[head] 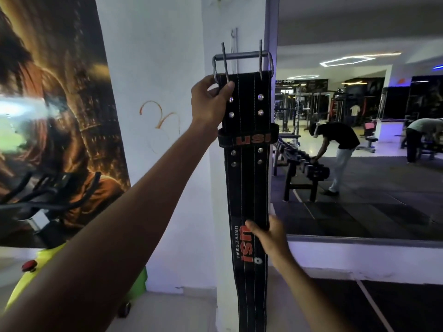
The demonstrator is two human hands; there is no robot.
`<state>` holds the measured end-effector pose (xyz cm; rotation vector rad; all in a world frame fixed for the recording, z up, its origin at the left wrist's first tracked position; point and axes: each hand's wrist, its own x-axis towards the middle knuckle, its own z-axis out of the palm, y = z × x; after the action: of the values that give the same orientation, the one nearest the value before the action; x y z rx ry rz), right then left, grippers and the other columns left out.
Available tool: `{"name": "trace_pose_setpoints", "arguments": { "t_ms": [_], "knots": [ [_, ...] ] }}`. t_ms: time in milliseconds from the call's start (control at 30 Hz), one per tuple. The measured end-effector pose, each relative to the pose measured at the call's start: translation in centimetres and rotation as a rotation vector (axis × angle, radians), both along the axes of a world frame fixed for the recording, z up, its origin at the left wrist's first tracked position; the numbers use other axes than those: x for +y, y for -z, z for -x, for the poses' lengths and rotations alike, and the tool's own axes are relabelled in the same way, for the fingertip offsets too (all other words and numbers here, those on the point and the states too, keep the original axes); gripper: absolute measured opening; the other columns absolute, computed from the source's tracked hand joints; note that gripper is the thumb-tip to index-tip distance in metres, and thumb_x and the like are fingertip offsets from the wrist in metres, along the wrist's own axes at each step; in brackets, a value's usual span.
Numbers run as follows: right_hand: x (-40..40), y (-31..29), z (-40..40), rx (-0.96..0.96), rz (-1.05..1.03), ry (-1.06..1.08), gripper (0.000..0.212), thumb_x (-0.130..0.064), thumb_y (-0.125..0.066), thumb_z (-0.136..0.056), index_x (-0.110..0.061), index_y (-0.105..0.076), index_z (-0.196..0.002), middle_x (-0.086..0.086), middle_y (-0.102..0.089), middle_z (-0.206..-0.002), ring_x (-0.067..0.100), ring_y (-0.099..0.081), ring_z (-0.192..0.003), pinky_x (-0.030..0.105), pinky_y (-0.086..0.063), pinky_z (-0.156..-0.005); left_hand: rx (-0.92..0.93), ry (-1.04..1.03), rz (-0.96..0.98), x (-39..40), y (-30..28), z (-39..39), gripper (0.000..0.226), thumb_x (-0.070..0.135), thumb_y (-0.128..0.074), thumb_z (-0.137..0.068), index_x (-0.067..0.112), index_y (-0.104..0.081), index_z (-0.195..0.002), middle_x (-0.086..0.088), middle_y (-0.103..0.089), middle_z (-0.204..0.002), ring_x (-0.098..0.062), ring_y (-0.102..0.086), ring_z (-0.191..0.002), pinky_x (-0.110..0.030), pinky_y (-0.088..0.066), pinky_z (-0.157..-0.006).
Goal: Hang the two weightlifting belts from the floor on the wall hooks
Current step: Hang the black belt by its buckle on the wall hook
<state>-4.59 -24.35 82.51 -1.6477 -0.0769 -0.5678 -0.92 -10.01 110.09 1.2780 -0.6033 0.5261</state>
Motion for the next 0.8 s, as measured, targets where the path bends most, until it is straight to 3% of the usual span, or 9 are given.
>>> {"name": "trace_pose_setpoints", "arguments": {
  "t_ms": [67,133,233,333,433,467,533,667,800],
  "knots": [
    [-0.2,4.1,1.0,0.095,0.021,-0.026,0.043,-0.046,-0.088,-0.063,-0.022,-0.069,-0.093,0.0,-0.077,-0.084,0.011,-0.074,-0.08,0.022,-0.06,-0.067,0.011,-0.004,0.002,-0.1,0.1,-0.1,0.008,0.007,-0.065,-0.093,0.007,-0.066,-0.101,-0.012,-0.074,-0.083,-0.022,-0.068,-0.069,-0.04,-0.06,-0.07],
    [-0.4,5.4,1.7,0.157,0.005,-0.056,0.07,-0.069,-0.084,-0.046,-0.019,-0.07,-0.093,0.004,-0.077,-0.083,0.014,-0.073,-0.077,0.018,-0.057,-0.06,0.018,-0.001,-0.005,-0.3,0.3,-0.3,0.012,0.008,-0.064,-0.093,0.005,-0.066,-0.105,-0.015,-0.074,-0.086,-0.024,-0.068,-0.071,-0.042,-0.06,-0.071],
    [-0.2,0.8,1.3,0.132,0.015,-0.045,0.057,-0.057,-0.083,-0.06,-0.008,-0.067,-0.083,0.004,-0.07,-0.071,0.017,-0.064,-0.065,0.01,-0.048,-0.054,0.014,-0.014,-0.036,-0.4,0.3,-0.6,0.02,0.009,-0.064,-0.093,0.002,-0.066,-0.112,-0.014,-0.075,-0.087,-0.024,-0.069,-0.072,-0.04,-0.06,-0.069],
    [-0.2,-6.4,-0.3,-0.081,-0.033,0.091,0.058,-0.051,-0.08,-0.07,0.002,-0.056,-0.076,0.009,-0.054,-0.064,0.019,-0.05,-0.055,0.023,-0.046,-0.056,0.012,-0.022,-0.031,-0.5,-0.1,-0.9,0.021,0.011,-0.065,-0.092,0.004,-0.068,-0.111,-0.013,-0.077,-0.089,-0.022,-0.072,-0.074,-0.044,-0.063,-0.076],
    [-0.1,-10.2,-1.4,-0.211,-0.096,0.092,0.047,-0.04,-0.08,-0.077,0.002,-0.066,-0.091,0.025,-0.071,-0.091,0.038,-0.067,-0.085,0.043,-0.058,-0.078,0.001,-0.011,-0.032,-0.8,-0.5,-0.7,0.019,0.012,-0.066,-0.091,0.006,-0.069,-0.109,-0.01,-0.077,-0.086,-0.021,-0.073,-0.073,-0.045,-0.063,-0.078],
    [0.0,-9.9,-1.4,-0.202,-0.097,0.1,0.043,-0.037,-0.08,-0.078,0.002,-0.067,-0.093,0.025,-0.071,-0.093,0.038,-0.068,-0.086,0.038,-0.058,-0.077,-0.006,-0.002,-0.032,-0.8,-0.6,-0.6,0.018,0.012,-0.066,-0.092,0.006,-0.069,-0.109,-0.01,-0.077,-0.085,-0.02,-0.072,-0.072,-0.044,-0.063,-0.076],
    [0.0,-7.4,-0.8,-0.126,-0.04,0.125,0.045,-0.037,-0.08,-0.077,0.004,-0.064,-0.088,0.022,-0.069,-0.08,0.031,-0.062,-0.067,0.024,-0.053,-0.062,-0.012,0.004,-0.022,-0.7,-0.9,-0.6,0.018,0.011,-0.066,-0.092,0.005,-0.068,-0.108,-0.01,-0.076,-0.084,-0.02,-0.072,-0.069,-0.041,-0.062,-0.073],
    [0.3,1.0,1.2,0.058,0.011,0.077,0.061,-0.063,-0.08,-0.057,-0.009,-0.066,-0.08,0.002,-0.07,-0.064,0.007,-0.061,-0.056,0.018,-0.048,-0.053,0.013,-0.018,-0.004,0.0,-0.8,-1.1,0.019,0.011,-0.066,-0.091,0.004,-0.068,-0.109,-0.012,-0.077,-0.087,-0.023,-0.073,-0.075,-0.046,-0.062,-0.078],
    [-0.1,1.4,1.4,0.032,0.06,0.069,0.08,-0.082,-0.069,-0.055,-0.007,-0.066,-0.08,-0.001,-0.065,-0.061,0.01,-0.06,-0.055,0.019,-0.047,-0.05,0.017,-0.012,-0.01,0.2,-0.4,-1.5,0.016,0.01,-0.066,-0.091,0.008,-0.069,-0.107,-0.016,-0.077,-0.091,-0.027,-0.073,-0.08,-0.053,-0.062,-0.083]
  ]
}}
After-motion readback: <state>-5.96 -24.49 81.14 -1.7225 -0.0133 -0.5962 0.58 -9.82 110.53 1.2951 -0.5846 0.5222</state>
